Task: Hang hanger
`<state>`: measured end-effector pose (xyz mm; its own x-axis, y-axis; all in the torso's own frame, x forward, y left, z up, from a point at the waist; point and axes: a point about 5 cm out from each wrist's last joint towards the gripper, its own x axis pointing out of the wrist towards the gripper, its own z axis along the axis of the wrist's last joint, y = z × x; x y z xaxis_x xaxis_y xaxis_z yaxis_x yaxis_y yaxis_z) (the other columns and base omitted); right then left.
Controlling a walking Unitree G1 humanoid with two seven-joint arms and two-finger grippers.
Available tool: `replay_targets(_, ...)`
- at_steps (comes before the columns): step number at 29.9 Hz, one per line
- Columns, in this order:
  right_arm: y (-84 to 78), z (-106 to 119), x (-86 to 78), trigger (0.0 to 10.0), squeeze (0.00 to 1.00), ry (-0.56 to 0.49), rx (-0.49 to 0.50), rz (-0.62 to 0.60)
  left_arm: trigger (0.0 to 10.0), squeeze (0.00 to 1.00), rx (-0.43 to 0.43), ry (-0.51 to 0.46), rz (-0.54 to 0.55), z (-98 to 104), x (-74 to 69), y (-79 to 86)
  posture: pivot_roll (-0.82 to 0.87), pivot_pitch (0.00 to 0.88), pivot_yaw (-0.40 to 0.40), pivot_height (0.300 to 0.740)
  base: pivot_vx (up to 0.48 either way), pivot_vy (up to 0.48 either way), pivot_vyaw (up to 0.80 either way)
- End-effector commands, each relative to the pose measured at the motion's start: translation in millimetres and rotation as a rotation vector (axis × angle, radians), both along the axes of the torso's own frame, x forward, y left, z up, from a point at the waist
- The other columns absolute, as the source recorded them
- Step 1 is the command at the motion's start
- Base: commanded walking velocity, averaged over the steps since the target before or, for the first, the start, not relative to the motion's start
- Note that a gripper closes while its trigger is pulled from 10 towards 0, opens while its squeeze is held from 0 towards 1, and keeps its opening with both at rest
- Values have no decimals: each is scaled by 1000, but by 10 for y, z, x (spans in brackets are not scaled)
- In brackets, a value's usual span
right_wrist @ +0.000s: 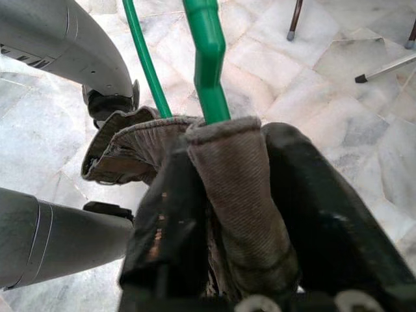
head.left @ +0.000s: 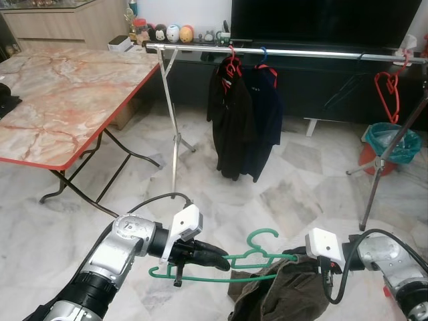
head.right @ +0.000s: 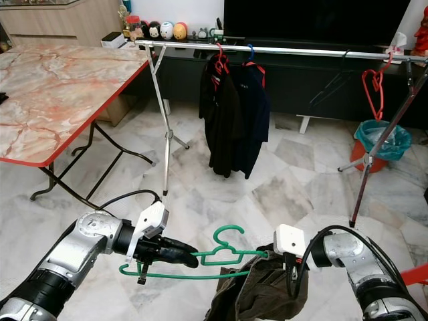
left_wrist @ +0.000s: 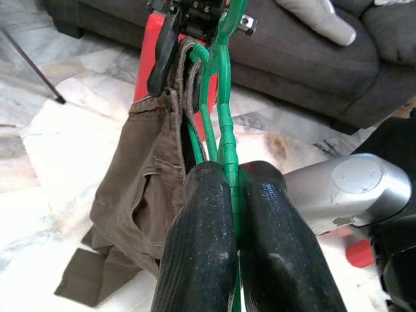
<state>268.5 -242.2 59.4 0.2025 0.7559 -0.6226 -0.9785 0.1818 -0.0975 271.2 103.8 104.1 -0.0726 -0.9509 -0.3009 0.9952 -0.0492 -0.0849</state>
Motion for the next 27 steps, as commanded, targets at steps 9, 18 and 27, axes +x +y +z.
replay_targets(9,205,241,191,7098,1000,-130,48,75,10000,0,60,-52,-29,-36,19,-81,79,0,-11,740,0,0,0)
replay_targets(18,225,265,199,9176,0,-149,43,86,10000,0,57,-53,-28,-48,21,-80,79,0,-12,740,0,0,0)
replay_targets(27,-49,403,162,10000,0,-118,-12,75,10000,0,59,-38,-33,-65,9,-43,71,0,-11,740,0,0,0)
